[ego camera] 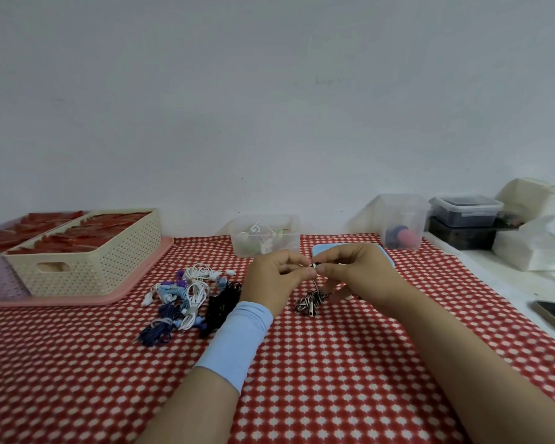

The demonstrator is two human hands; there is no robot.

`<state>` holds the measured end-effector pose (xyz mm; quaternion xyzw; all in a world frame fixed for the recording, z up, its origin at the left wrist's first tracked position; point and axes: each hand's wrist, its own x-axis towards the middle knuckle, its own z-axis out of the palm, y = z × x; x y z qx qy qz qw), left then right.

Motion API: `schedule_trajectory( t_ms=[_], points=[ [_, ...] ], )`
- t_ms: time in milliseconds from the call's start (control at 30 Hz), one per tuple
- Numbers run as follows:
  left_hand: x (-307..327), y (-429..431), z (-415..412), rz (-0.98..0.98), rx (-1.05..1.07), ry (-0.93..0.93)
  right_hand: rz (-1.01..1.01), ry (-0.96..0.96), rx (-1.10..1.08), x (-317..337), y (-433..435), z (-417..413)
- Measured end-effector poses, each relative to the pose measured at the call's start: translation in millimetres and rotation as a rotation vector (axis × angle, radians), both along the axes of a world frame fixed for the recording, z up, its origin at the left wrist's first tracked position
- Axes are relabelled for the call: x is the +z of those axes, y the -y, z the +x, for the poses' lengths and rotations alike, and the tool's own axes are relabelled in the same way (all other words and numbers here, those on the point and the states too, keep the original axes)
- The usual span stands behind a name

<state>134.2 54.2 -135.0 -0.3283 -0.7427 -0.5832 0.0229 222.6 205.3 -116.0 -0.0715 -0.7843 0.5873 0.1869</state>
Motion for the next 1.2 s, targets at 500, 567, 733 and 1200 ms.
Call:
schedule_trajectory(
  t_ms=[500, 567, 733, 1200],
  points=[
    [1, 2, -1, -0.136, 0.022, -0.282, -0.186, 0.123, 0.028, -5, -2, -4],
    [0, 1, -1, -0.120, 0.017, -0.260, -0.209, 0.145, 0.051, -4, -4, -4],
    [0, 1, -1, -0.029, 0.000, -0.137, -0.360, 0.196, 0.126, 1, -11, -2],
    [2, -1, 1, 0.067, -0.108, 0.094, -0.306, 0.206, 0.149, -3, -15, -6]
  ],
)
